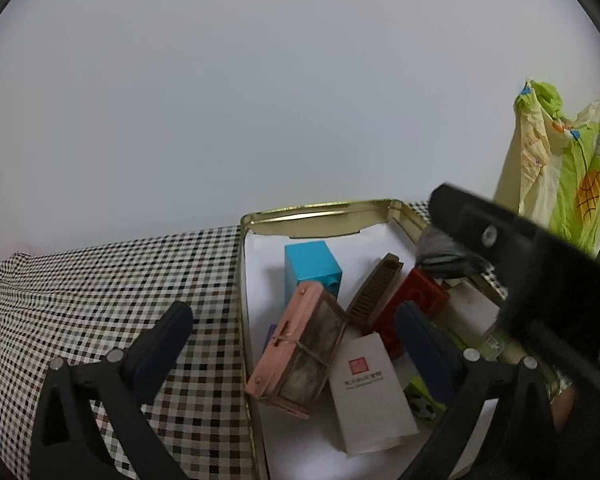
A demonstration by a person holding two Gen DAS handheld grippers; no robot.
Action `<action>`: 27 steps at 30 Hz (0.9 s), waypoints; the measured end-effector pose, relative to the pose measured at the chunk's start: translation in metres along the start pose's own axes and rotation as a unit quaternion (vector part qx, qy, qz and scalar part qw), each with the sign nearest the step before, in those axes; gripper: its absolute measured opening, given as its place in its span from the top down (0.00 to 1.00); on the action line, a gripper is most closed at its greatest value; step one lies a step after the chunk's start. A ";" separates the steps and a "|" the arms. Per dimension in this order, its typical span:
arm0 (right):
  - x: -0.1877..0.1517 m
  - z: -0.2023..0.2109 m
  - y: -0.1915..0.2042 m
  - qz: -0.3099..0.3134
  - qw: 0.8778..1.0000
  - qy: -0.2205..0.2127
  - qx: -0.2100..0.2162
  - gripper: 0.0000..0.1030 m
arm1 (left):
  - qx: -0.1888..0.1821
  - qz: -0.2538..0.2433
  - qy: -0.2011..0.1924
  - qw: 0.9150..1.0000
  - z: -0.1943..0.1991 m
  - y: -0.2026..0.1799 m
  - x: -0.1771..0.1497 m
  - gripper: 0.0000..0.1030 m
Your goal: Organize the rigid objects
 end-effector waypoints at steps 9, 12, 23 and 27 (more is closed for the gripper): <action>-0.002 -0.009 0.003 -0.001 0.999 -0.008 -0.033 0.16 | 0.009 -0.002 -0.028 1.000 0.010 0.004 0.001 0.01; -0.003 -0.008 0.003 0.001 0.999 -0.011 -0.039 0.16 | 0.011 0.003 -0.035 0.999 0.013 0.007 -0.001 0.01; -0.016 0.012 0.022 0.002 0.998 -0.044 -0.053 0.16 | 0.032 0.008 -0.045 0.998 0.020 0.019 -0.011 0.01; -0.017 0.019 0.029 0.030 0.995 -0.060 -0.076 0.16 | 0.043 0.005 -0.055 0.998 0.022 0.024 -0.015 0.01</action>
Point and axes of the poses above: each gripper's, at about its wrist camera, not at the fingertips, and z roughly against the way its jaws point, y to its left, x to its top, the point moved 4 cm from there along -z, roughly the way its jaws point, and after that the axes turned 5 degrees about x, right-handed, at the moved point
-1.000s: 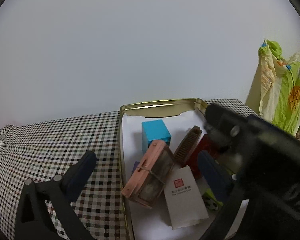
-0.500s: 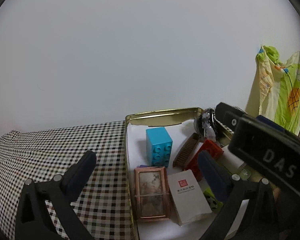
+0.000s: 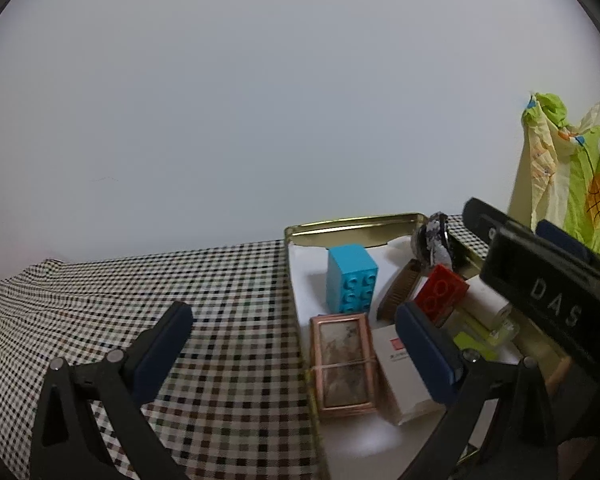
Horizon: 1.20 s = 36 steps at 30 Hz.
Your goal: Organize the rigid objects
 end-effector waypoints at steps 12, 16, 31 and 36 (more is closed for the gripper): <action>-0.004 0.029 0.002 0.054 0.996 -0.048 -0.057 0.16 | 0.000 0.022 -0.023 0.999 0.008 0.013 -0.008 0.01; -0.006 0.041 0.001 0.049 0.995 -0.056 -0.072 0.16 | -0.002 0.026 -0.026 0.999 0.014 0.017 -0.012 0.00; -0.006 0.090 0.015 0.074 0.983 -0.136 -0.100 0.14 | 0.009 0.022 -0.055 0.998 0.034 0.022 -0.018 0.00; -0.006 0.093 0.020 0.078 0.981 -0.143 -0.101 0.10 | 0.009 0.014 -0.045 0.999 0.033 0.020 -0.019 0.00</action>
Point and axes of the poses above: each gripper's, at about its wrist camera, not at the fingertips, and z roughly against the way its jaws point, y to its left, x to its top, the point moved 4 cm from there along -z, roughly the way its jaws point, and after that the axes turned 5 degrees about x, right-handed, at the moved point
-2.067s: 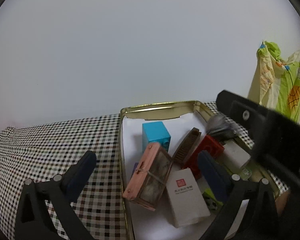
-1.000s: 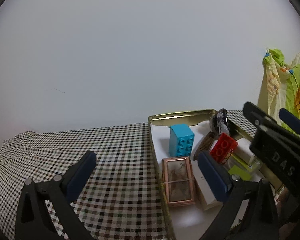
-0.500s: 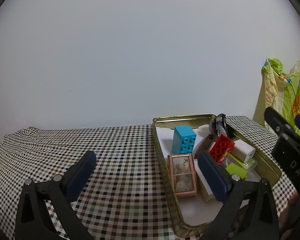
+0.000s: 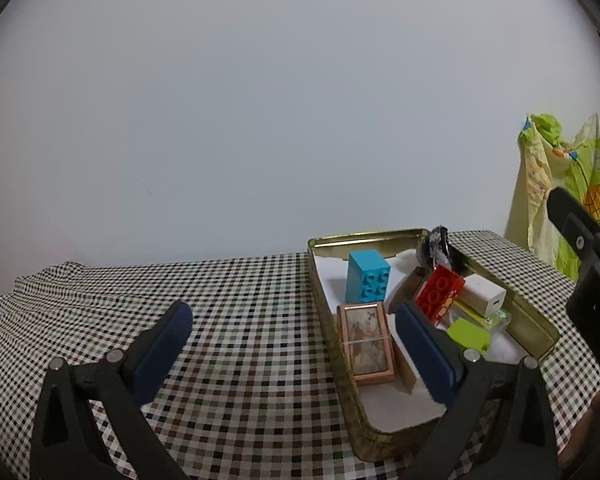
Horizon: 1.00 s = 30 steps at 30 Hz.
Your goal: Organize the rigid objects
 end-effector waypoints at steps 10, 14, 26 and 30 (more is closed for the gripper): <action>-0.002 -0.002 0.002 -0.003 1.000 0.009 -0.002 0.10 | 0.000 0.007 0.012 1.000 -0.005 0.002 0.000 0.00; -0.002 -0.006 -0.001 -0.003 1.000 0.011 -0.003 0.10 | 0.000 0.009 0.013 1.000 -0.004 0.002 -0.001 0.00; 0.000 -0.001 -0.004 -0.003 1.000 0.012 -0.002 0.10 | -0.001 0.028 0.029 0.999 -0.009 0.008 -0.002 0.00; 0.000 -0.001 -0.003 -0.003 1.000 0.013 -0.002 0.10 | -0.001 0.032 0.030 0.999 -0.009 0.010 -0.003 0.00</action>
Point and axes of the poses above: each gripper's, at about its wrist camera, not at the fingertips, and z roughly against the way its jaws point, y to its left, x to its top, the point moved 4 cm from there along -z, roughly the way its jaws point, and after that the axes turned 5 degrees about x, right-handed, at the moved point
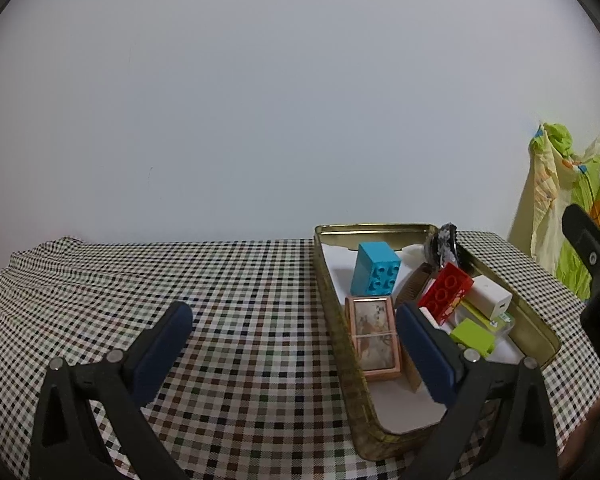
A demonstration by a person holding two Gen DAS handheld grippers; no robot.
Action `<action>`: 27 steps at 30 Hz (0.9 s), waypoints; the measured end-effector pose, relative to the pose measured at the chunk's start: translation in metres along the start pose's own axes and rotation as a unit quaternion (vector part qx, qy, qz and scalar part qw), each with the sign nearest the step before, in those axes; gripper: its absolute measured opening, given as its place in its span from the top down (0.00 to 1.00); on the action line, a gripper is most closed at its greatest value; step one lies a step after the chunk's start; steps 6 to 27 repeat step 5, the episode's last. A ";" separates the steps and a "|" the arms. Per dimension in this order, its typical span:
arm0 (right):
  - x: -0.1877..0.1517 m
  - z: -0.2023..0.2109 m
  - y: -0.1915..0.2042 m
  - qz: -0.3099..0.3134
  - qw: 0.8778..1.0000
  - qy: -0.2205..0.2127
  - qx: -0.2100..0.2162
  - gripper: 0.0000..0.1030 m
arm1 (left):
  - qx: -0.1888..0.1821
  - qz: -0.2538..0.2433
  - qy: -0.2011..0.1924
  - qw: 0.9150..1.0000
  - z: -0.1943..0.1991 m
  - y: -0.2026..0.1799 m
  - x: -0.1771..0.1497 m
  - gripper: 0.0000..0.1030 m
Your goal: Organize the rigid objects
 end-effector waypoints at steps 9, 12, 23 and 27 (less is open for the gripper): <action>0.000 -0.001 -0.002 -0.001 1.000 0.002 0.001 0.10 | 0.001 -0.004 -0.001 1.000 0.000 -0.001 -0.001 0.00; 0.000 -0.001 -0.002 -0.001 1.000 0.002 0.001 0.10 | 0.001 -0.004 -0.001 1.000 0.000 -0.001 -0.001 0.00; 0.000 -0.001 -0.002 -0.001 1.000 0.002 0.001 0.10 | 0.001 -0.004 -0.001 1.000 0.000 -0.001 -0.001 0.00; 0.000 -0.001 -0.002 -0.001 1.000 0.002 0.001 0.10 | 0.001 -0.004 -0.001 1.000 0.000 -0.001 -0.001 0.00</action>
Point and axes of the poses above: each gripper's, at about its wrist camera, not at the fingertips, and z roughly against the way its jaws point, y to its left, x to its top, the point moved 4 cm from there along -z, roughly the way its jaws point, and after that the axes turned 5 degrees about x, right-handed, at the moved point
